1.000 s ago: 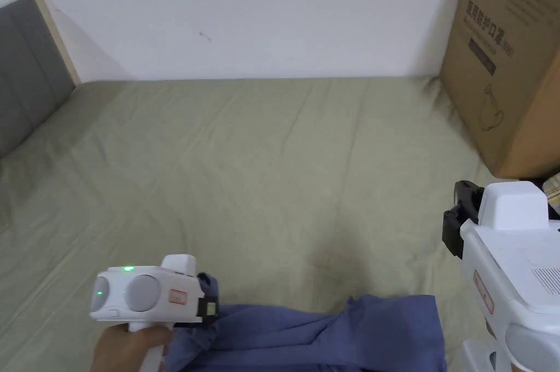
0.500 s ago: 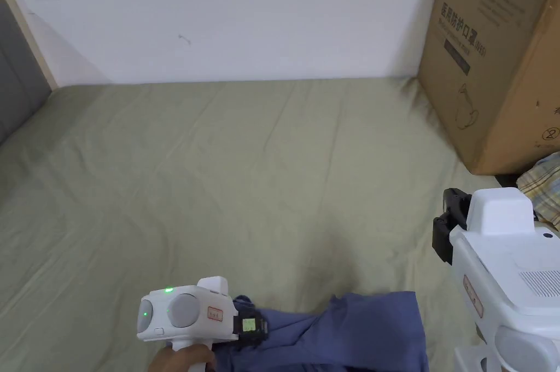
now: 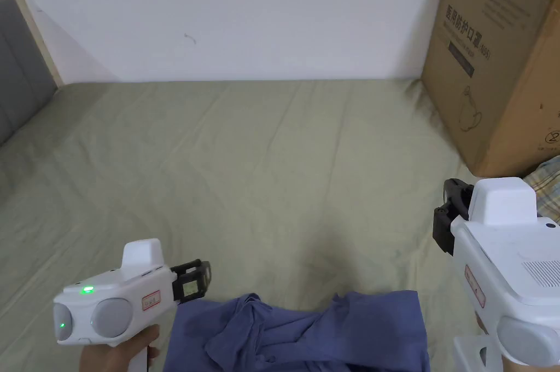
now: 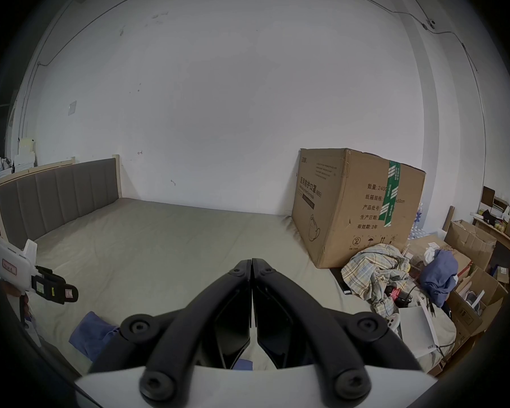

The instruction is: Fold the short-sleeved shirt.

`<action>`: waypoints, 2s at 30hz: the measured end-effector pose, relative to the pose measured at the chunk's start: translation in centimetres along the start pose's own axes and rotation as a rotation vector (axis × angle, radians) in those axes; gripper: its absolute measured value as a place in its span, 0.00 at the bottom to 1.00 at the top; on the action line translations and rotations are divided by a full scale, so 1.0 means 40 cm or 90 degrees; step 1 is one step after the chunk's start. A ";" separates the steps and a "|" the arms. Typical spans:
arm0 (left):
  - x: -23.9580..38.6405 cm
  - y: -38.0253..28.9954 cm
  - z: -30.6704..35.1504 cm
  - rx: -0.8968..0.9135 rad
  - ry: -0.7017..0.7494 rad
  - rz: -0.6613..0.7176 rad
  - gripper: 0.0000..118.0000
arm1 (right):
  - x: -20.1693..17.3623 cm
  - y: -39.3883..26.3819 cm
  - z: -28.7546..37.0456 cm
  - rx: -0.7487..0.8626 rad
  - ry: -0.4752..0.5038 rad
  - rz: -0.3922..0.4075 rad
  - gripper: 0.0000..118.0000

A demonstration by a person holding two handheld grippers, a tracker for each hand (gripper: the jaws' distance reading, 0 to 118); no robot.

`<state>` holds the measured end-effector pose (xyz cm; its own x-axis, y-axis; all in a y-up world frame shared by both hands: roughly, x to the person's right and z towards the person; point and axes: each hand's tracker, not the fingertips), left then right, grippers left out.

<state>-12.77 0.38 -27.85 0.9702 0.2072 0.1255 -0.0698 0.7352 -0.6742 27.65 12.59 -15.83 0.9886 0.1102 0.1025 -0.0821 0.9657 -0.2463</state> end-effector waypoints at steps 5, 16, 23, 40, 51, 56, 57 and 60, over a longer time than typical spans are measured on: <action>-0.034 -0.051 -0.014 0.025 0.006 0.012 0.04 | -0.003 -0.001 0.000 0.000 0.002 0.001 0.00; 0.025 -0.233 -0.126 -0.122 -0.003 -0.085 0.01 | 0.007 -0.016 -0.007 -0.012 -0.001 -0.001 0.00; 0.146 -0.274 -0.152 -0.137 -0.051 -0.083 0.01 | 0.023 -0.026 -0.009 -0.019 -0.010 -0.004 0.00; 0.190 -0.219 -0.173 -0.129 -0.125 -0.029 0.01 | 0.042 -0.037 -0.007 -0.047 0.013 -0.025 0.00; -0.087 -0.052 -0.039 -0.130 -0.237 0.170 0.04 | -0.020 -0.018 -0.026 -0.027 0.039 -0.007 0.00; -0.234 -0.074 -0.103 -0.206 -0.244 0.261 0.30 | -0.048 -0.020 -0.037 -0.028 0.052 0.009 0.00; -0.256 -0.081 -0.118 -0.217 -0.246 0.273 0.48 | -0.052 -0.021 -0.037 -0.028 0.052 0.009 0.00; -0.300 -0.101 -0.154 -0.220 -0.244 0.290 0.83 | -0.058 -0.024 -0.043 -0.034 0.048 0.013 0.00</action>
<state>-22.68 -9.06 -31.12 0.7068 0.7072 -0.0198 -0.3111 0.2856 -0.9064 25.66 11.03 -17.48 0.9937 0.1092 0.0247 -0.0969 0.9495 -0.2984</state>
